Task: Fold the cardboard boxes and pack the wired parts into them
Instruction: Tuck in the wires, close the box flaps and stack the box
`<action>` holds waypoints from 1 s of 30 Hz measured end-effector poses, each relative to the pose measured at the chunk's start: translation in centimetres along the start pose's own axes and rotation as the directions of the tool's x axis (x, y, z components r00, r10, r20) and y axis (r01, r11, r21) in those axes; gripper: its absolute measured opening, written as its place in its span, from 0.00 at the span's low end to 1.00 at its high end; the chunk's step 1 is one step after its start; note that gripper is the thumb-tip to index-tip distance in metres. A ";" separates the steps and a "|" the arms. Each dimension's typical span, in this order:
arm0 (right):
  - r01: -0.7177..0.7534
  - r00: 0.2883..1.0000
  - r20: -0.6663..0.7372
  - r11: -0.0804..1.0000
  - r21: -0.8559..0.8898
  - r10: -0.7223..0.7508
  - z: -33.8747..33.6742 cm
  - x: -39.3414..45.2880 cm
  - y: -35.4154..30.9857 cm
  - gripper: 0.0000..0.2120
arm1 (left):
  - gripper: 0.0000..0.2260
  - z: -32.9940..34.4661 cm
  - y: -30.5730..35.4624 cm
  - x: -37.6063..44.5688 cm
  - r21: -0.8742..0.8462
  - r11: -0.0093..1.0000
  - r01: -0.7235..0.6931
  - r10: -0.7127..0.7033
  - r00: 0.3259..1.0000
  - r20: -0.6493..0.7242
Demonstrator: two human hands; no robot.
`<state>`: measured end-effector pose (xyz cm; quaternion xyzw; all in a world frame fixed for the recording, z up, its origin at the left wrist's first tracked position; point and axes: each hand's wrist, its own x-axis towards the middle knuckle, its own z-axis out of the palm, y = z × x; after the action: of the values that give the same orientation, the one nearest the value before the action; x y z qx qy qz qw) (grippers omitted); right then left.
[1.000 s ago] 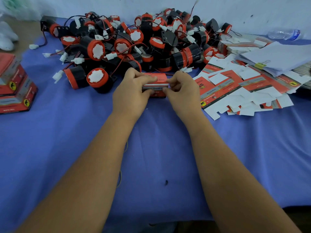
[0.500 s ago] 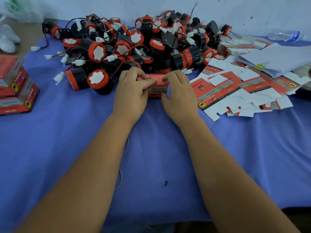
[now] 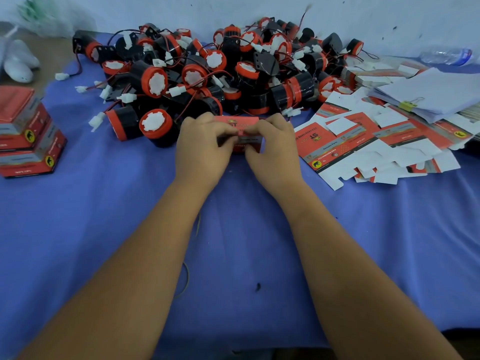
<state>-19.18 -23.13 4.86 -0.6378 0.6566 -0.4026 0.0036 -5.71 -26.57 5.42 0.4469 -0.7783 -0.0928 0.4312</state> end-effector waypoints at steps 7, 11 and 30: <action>-0.169 0.984 -0.004 0.933 0.318 0.179 -0.3 -0.1 0.2 0.17 | 0.28 0.3 -1.1 0.4 -0.217 0.961 0.174 -0.108 0.953 0.285; -0.091 0.993 -0.048 0.949 0.303 0.110 -0.3 -0.3 -0.2 0.14 | 0.23 0.2 -1.0 0.2 -0.254 0.956 0.145 -0.099 0.978 0.186; 0.133 0.990 -0.075 0.960 0.247 -0.118 0.5 -1.3 -2.2 0.19 | 0.12 -10.9 -4.6 -4.4 0.254 0.854 0.454 -0.333 0.852 -0.405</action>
<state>-16.82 -21.98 4.98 -0.6604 0.5583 -0.5006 0.0391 6.38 -23.22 7.04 0.6757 -0.5840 0.0355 0.4485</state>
